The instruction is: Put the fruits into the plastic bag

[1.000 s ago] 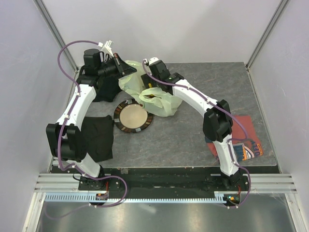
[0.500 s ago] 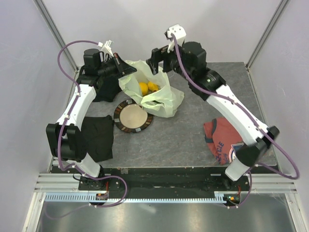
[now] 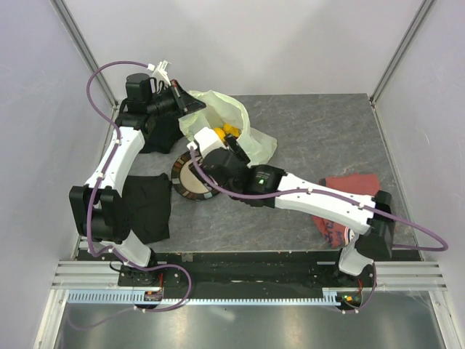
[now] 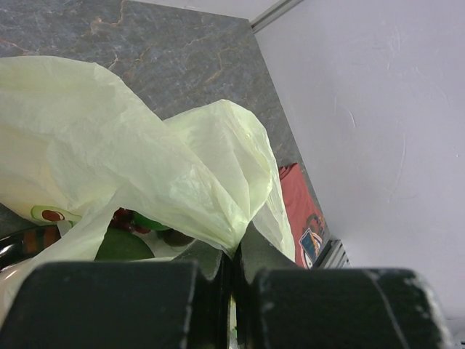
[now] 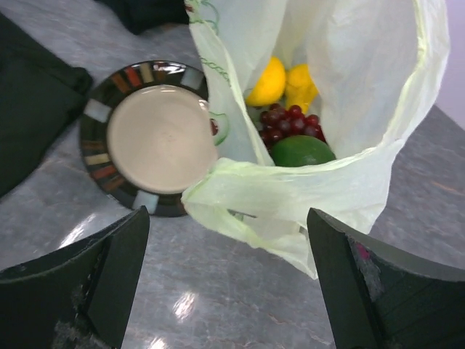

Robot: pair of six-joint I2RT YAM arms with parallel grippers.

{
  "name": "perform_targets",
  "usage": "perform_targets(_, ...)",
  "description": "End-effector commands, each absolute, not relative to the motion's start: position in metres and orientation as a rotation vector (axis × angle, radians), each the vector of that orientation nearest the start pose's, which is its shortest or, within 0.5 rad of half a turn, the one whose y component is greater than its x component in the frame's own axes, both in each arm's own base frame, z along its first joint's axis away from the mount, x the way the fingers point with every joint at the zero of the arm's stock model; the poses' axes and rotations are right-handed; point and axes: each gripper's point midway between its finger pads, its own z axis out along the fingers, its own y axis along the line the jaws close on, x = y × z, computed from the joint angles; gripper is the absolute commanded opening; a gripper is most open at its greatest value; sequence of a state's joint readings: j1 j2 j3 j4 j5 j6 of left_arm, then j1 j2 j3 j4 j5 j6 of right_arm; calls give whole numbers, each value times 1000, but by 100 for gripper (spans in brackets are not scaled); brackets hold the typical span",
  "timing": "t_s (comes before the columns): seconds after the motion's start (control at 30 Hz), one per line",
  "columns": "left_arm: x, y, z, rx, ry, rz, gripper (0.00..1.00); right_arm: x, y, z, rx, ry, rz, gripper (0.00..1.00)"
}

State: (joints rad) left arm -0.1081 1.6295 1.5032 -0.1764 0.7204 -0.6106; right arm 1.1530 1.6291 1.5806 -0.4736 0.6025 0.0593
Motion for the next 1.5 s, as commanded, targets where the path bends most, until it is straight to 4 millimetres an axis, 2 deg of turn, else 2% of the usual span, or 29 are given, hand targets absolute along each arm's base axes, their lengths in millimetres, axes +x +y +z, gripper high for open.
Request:
perform_targets(0.0, 433, -187, 337, 76, 1906, -1185, 2, 288, 360, 293, -618, 1811, -131, 96)
perform_targets(0.07, 433, -187, 337, 76, 1904, -1185, 2, 292, 366, 285, -606, 1811, -202, 96)
perform_targets(0.1, 432, -186, 338, 79, 1902, -1181, 2, 293, 362, 279, -614, 1827, -252, 96)
perform_targets(0.13, 432, -186, 338, 78, 1903, -1179, 2, 295, 363, 283, -600, 1825, -272, 96)
perform_targets(0.17, 432, -186, 339, 80, 1900, -1176, 2, 297, 364, 272, -616, 1831, -321, 96)
perform_targets(0.3, 432, -186, 337, 77, 1905, -1175, 2, 299, 364, 257, -638, 1848, -384, 93)
perform_targets(0.47, 433, -186, 338, 79, 1902, -1172, 1, 302, 346, 250, -614, 1854, -497, 88)
perform_targets(0.57, 433, -185, 339, 77, 1900, -1171, 2, 305, 337, 243, -596, 1888, -483, 70)
perform_targets(0.6, 433, -186, 339, 77, 1901, -1171, 2, 310, 331, 240, -590, 1903, -485, 56)
perform_targets(0.63, 433, -185, 338, 73, 1904, -1167, 2, 313, 327, 243, -579, 1910, -479, 46)
perform_targets(0.67, 434, -185, 338, 73, 1904, -1164, 2, 322, 318, 246, -549, 1922, -481, 26)
perform_targets(0.73, 434, -185, 339, 65, 1908, -1158, 2, 331, 310, 257, -523, 1939, -422, 10)
perform_targets(0.77, 433, -187, 339, 65, 1913, -1158, 1, 343, 299, 263, -488, 1945, -414, 0)
perform_targets(0.83, 434, -189, 341, 52, 1911, -1150, 1, 353, 288, 293, -462, 1916, -347, 0)
perform_targets(0.87, 434, -189, 344, 36, 1909, -1156, 1, 363, 274, 306, -426, 1908, -342, 0)
perform_targets(0.9, 434, -189, 352, 22, 1896, -1157, 2, 366, 266, 333, -380, 1877, -294, 0)
perform_targets(0.97, 434, -193, 366, -6, 1875, -1179, 1, 375, 244, 366, -370, 1826, -306, 0)
perform_targets(1.0, 436, -195, 386, 4, 1834, -1177, 2, 373, 232, 397, -329, 1778, -290, 0)
perform_targets(1.07, 437, -202, 409, 2, 1797, -1207, 2, 377, 208, 434, -303, 1704, -341, 0)
perform_targets(1.1, 440, -205, 435, 24, 1752, -1217, 2, 373, 197, 461, -268, 1658, -329, 0)
perform_targets(1.17, 441, -215, 458, 40, 1721, -1249, 1, 375, 178, 494, -224, 1590, -346, 0)
perform_targets(1.2, 438, -216, 487, 66, 1663, -1250, 2, 373, 169, 513, -191, 1555, -338, 0)
perform_targets(1.23, 447, -222, 486, 52, 1672, -1270, 1, 374, 164, 523, -166, 1531, -337, 0)
perform_targets(1.3, 451, -224, 505, 56, 1624, -1271, 2, 380, 151, 528, -143, 1517, -369, 0)
perform_targets(1.33, 462, -228, 495, 41, 1644, -1279, 1, 383, 147, 528, -133, 1517, -377, 0)
perform_targets(1.4, 471, -235, 486, 47, 1667, -1314, 2, 392, 140, 517, -133, 1535, -391, 0)
perform_targets(1.43, 483, -242, 466, 35, 1712, -1340, 2, 394, 138, 512, -133, 1542, -392, 0)
perform_targets(1.47, 487, -247, 458, 43, 1729, -1359, 2, 398, 133, 501, -143, 1562, -408, 0)
